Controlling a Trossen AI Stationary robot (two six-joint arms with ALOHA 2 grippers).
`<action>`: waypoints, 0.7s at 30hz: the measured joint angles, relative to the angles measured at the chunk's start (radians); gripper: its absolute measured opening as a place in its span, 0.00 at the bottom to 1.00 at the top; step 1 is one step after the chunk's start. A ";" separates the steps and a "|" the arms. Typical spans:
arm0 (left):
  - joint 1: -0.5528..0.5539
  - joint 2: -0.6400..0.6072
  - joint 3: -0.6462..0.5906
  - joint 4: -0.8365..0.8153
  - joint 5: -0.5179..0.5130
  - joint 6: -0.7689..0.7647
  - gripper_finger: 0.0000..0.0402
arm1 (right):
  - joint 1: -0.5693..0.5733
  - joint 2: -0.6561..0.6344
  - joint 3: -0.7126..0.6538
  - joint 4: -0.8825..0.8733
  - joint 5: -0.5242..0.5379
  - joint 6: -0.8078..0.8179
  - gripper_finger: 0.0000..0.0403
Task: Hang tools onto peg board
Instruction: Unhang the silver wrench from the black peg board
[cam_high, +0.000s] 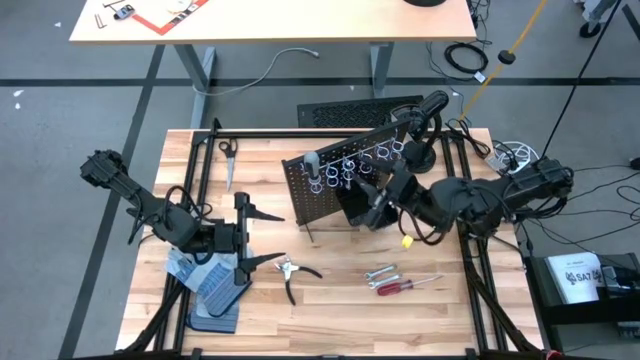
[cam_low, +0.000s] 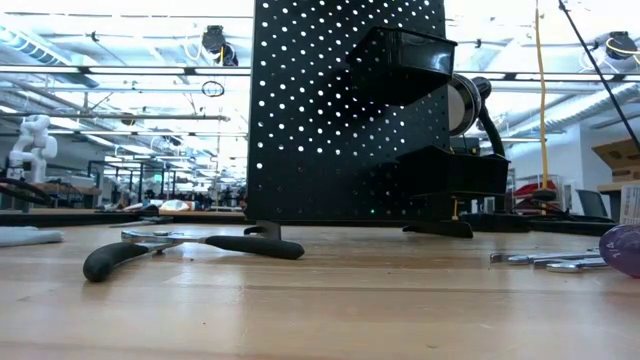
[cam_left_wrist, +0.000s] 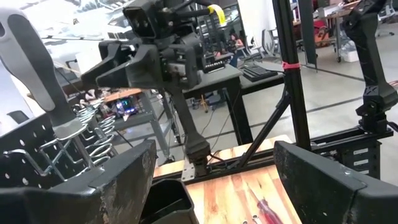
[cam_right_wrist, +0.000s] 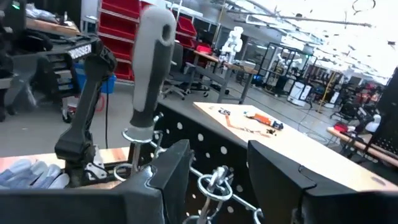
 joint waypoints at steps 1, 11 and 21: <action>0.000 0.000 0.000 0.000 0.000 0.000 0.83 | -0.008 0.002 0.000 -0.013 0.000 0.013 0.38; 0.000 0.000 0.000 0.000 0.000 0.000 0.83 | -0.046 0.016 0.000 -0.049 -0.051 0.070 0.38; 0.000 0.000 0.000 -0.003 0.000 0.000 0.83 | -0.072 0.016 0.000 -0.105 -0.081 0.123 0.27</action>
